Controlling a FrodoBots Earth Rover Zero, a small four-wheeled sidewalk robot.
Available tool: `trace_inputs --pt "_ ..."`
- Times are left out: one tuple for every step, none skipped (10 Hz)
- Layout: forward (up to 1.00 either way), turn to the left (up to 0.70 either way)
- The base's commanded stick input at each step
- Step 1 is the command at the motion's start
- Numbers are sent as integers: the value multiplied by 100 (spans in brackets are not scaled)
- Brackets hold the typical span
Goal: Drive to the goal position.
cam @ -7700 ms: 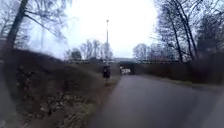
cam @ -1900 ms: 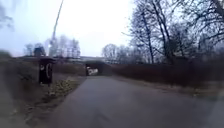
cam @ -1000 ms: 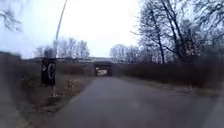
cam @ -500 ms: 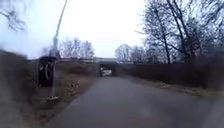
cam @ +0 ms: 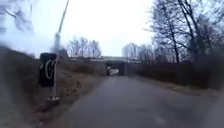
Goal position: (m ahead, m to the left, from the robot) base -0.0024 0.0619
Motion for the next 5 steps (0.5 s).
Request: trace_inputs --pt "45 27" --pt "45 27" --pt "45 27" --pt "45 27" --pt "45 27"
